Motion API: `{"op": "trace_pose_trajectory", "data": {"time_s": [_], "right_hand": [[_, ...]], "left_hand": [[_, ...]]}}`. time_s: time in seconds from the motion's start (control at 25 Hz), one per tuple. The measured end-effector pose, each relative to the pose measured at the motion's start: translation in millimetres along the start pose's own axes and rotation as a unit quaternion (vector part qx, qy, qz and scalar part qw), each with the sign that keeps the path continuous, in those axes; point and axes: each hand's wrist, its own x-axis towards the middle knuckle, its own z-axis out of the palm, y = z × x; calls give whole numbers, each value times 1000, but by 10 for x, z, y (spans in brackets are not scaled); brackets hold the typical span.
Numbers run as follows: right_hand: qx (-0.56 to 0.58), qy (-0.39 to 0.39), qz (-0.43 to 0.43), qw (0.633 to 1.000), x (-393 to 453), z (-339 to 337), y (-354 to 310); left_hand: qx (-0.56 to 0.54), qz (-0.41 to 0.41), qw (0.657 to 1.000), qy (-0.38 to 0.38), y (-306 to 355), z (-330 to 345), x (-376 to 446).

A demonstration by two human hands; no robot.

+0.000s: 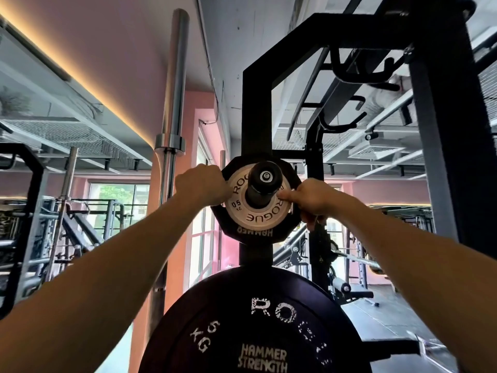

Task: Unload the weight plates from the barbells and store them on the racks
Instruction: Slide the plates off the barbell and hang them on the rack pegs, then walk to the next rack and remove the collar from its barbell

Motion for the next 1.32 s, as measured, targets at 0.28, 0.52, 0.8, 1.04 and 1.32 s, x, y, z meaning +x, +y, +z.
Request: {"op": "trace_pose_trajectory", "data": {"time_s": [0.28, 0.52, 0.8, 1.04, 1.32], "right_hand": [[-28, 70, -13, 997, -355, 338, 37], [-77, 43, 34, 995, -1283, 594, 683], [-120, -64, 206, 969, -2996, 982, 1964], [-64, -132, 419, 896, -5206, 1381, 2702], [22, -179, 645, 743, -7890, 1745, 2798]], "left_hand": [[-80, 41, 995, -33, -29, 179, -412], [-128, 126, 970, -161, 278, 621, -1398], [-230, 214, 889, -334, 1441, 1504, -2997], [-244, 270, 765, -531, 2145, 2225, -5111], [-174, 349, 585, -711, 2597, 2123, -7288]]}}
